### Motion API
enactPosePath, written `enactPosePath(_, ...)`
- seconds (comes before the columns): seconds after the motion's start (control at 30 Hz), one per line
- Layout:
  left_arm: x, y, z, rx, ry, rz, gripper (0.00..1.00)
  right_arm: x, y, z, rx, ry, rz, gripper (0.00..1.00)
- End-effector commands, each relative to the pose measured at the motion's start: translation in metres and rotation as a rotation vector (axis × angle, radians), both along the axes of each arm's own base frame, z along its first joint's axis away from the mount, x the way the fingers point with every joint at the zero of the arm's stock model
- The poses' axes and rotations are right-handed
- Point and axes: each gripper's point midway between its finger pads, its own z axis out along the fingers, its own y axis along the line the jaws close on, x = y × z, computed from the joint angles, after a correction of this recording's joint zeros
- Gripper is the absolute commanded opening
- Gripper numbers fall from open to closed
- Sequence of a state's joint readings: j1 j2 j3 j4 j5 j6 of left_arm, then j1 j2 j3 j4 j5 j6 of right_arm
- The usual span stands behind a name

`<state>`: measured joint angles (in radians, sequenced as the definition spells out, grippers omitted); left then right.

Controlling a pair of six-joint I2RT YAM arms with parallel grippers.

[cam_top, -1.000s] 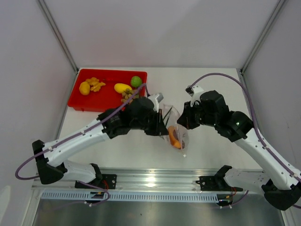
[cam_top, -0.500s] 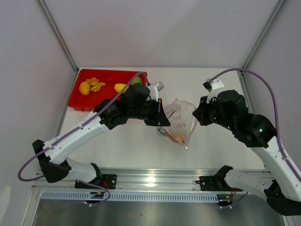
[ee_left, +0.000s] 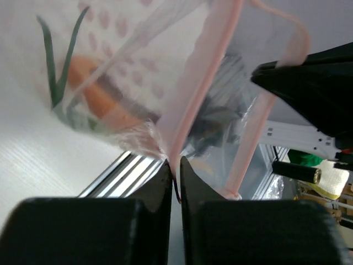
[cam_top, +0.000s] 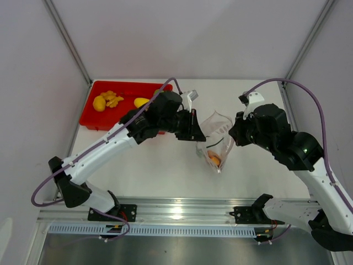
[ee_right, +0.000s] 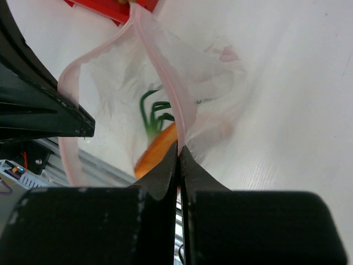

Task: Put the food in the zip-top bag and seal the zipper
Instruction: Place the fake food in the zipper food storage bag, then pick up the fake fruit from the bin.

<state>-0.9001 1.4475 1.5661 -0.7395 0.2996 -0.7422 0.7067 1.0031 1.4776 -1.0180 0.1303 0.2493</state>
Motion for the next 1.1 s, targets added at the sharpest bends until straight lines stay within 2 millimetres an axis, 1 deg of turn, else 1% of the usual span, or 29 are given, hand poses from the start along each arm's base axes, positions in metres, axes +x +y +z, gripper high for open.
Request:
enactPosePath(0.0,0.011,-0.013,0.008,-0.024,-0.045,-0.024,0.13,0.009,-0.017,0.007,-0.037,-0.046,-0.081,0.0)
enactPosePath(0.03,0.016,-0.008,-0.002,0.01,-0.053,0.01,0.26,0.01,-0.02,0.004,-0.057,-0.042,-0.096,0.0)
enactPosePath(0.07,0.019,-0.004,-0.005,0.022,-0.066,0.031,0.32,0.012,-0.023,0.001,-0.072,-0.041,-0.114,0.0)
enactPosePath(0.1,0.02,0.002,0.008,-0.013,-0.112,0.055,0.4,0.014,-0.03,-0.005,-0.099,-0.035,-0.142,0.0)
enactPosePath(0.13,0.025,0.012,-0.008,0.025,-0.125,0.107,0.57,0.015,-0.033,-0.007,-0.107,-0.034,-0.156,0.0)
enactPosePath(0.17,0.027,0.018,-0.002,0.012,-0.154,0.133,0.63,0.016,-0.035,-0.009,-0.114,-0.031,-0.166,0.0)
enactPosePath(0.2,0.025,0.029,0.017,-0.033,-0.208,0.159,0.7,0.018,-0.038,-0.01,-0.115,-0.034,-0.182,0.0)
enactPosePath(0.23,0.025,0.036,0.009,-0.016,-0.231,0.172,0.84,0.019,-0.039,-0.014,-0.121,-0.027,-0.185,0.0)
enactPosePath(0.3,0.034,0.056,0.021,-0.02,-0.311,0.261,0.96,0.023,-0.04,-0.016,-0.121,-0.024,-0.193,0.0)
enactPosePath(0.33,0.034,0.069,0.026,-0.028,-0.35,0.295,0.99,0.024,-0.04,-0.018,-0.119,-0.019,-0.193,0.0)
enactPosePath(0.4,0.044,0.089,0.035,-0.025,-0.407,0.386,1.0,0.027,-0.038,-0.018,-0.113,-0.021,-0.189,0.0)
enactPosePath(0.43,0.049,0.101,0.035,-0.021,-0.424,0.425,0.99,0.028,-0.035,-0.019,-0.108,-0.018,-0.176,0.0)
enactPosePath(0.5,0.06,0.114,0.033,0.002,-0.429,0.477,0.99,0.031,-0.031,-0.02,-0.111,-0.021,-0.159,0.0)
enactPosePath(0.53,0.073,0.124,0.033,0.017,-0.418,0.524,0.99,0.033,-0.03,-0.021,-0.113,-0.021,-0.154,0.0)
enactPosePath(0.57,0.078,0.129,0.027,0.041,-0.405,0.538,1.0,0.035,-0.026,-0.023,-0.115,-0.016,-0.133,0.0)
enactPosePath(0.6,0.085,0.132,0.025,0.054,-0.408,0.553,1.0,0.036,-0.025,-0.024,-0.12,-0.013,-0.128,0.0)
enactPosePath(0.63,0.1,0.139,0.019,0.091,-0.407,0.591,1.0,0.039,-0.025,-0.025,-0.12,-0.012,-0.13,0.0)
enactPosePath(0.7,0.119,0.146,0.015,0.117,-0.421,0.638,1.0,0.043,-0.019,-0.029,-0.121,0.002,-0.106,0.0)
enactPosePath(0.73,0.131,0.154,0.008,0.154,-0.444,0.66,0.99,0.044,-0.018,-0.031,-0.119,0.007,-0.102,0.0)
enactPosePath(0.77,0.146,0.151,0.007,0.151,-0.472,0.669,1.0,0.046,-0.015,-0.031,-0.111,0.009,-0.089,0.0)
enactPosePath(0.8,0.159,0.157,0.0,0.179,-0.497,0.673,0.99,0.048,-0.014,-0.034,-0.113,0.019,-0.085,0.0)
enactPosePath(0.83,0.168,0.155,-0.003,0.178,-0.512,0.654,0.99,0.048,-0.013,-0.035,-0.113,0.023,-0.084,0.0)
enactPosePath(0.87,0.181,0.153,-0.019,0.214,-0.507,0.646,1.0,0.05,-0.011,-0.036,-0.11,0.02,-0.08,0.0)
enactPosePath(0.9,0.197,0.159,-0.016,0.23,-0.559,0.642,0.99,0.051,-0.01,-0.037,-0.112,0.022,-0.074,0.0)
enactPosePath(0.93,0.207,0.159,-0.016,0.235,-0.586,0.617,0.99,0.051,-0.01,-0.038,-0.114,0.023,-0.074,0.0)
enactPosePath(0.97,0.211,0.147,-0.02,0.212,-0.59,0.519,0.99,0.052,-0.01,-0.038,-0.114,0.021,-0.073,0.0)
enactPosePath(1.0,0.228,0.148,-0.033,0.261,-0.591,0.452,0.96,0.052,-0.011,-0.039,-0.118,0.025,-0.074,0.0)
enactPosePath(1.03,0.238,0.143,-0.022,0.251,-0.604,0.405,0.92,0.052,-0.01,-0.039,-0.117,0.022,-0.07,0.0)
enactPosePath(1.07,0.245,0.142,-0.031,0.276,-0.591,0.365,0.9,0.052,-0.011,-0.04,-0.117,0.02,-0.071,0.0)
